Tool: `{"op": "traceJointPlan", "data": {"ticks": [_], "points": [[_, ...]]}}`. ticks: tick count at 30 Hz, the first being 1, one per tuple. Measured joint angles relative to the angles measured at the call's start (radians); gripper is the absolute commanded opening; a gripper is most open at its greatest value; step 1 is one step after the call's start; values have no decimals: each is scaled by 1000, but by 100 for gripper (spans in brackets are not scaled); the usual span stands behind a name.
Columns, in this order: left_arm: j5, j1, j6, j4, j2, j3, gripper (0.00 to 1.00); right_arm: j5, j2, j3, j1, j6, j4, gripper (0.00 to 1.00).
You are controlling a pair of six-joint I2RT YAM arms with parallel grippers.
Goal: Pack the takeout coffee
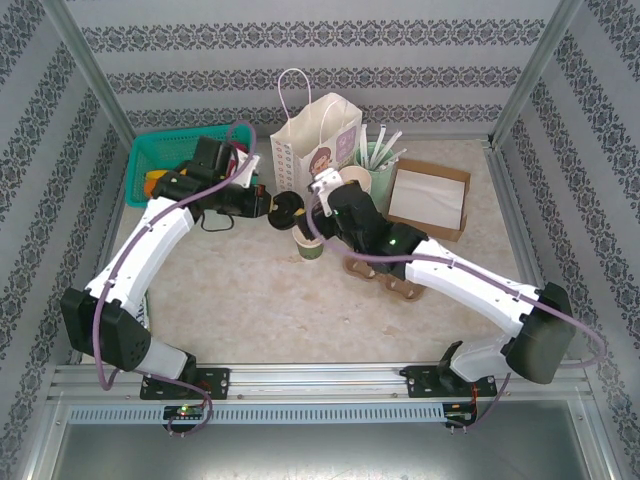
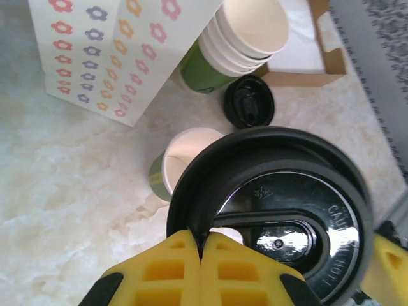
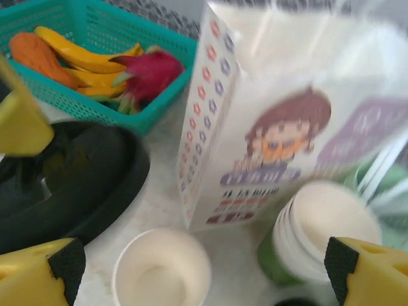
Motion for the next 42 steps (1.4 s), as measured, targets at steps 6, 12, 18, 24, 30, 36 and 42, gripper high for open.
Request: {"op": "traceJointPlan", "data": {"ticks": [6, 12, 18, 24, 30, 36, 42], "points": [[-100, -91, -125, 75, 9, -101, 0, -89, -14, -74, -88, 419, -75, 98], [-182, -124, -235, 111, 43, -103, 0, -254, -26, -157, -193, 607, -57, 98], [-308, -193, -284, 86, 149, -26, 0, -406, -27, -183, -250, 701, 5, 98], [-356, -217, -310, 80, 202, 1, 0, -510, 7, -183, -253, 734, 64, 97], [-388, -217, -314, 63, 243, 30, 0, -554, 74, -183, -259, 754, 116, 96], [-388, -217, -314, 56, 258, 39, 0, -577, 117, -214, -259, 790, 217, 93], [-379, -217, -315, 53, 279, 59, 0, -603, 142, -255, -272, 832, 309, 93]]}}
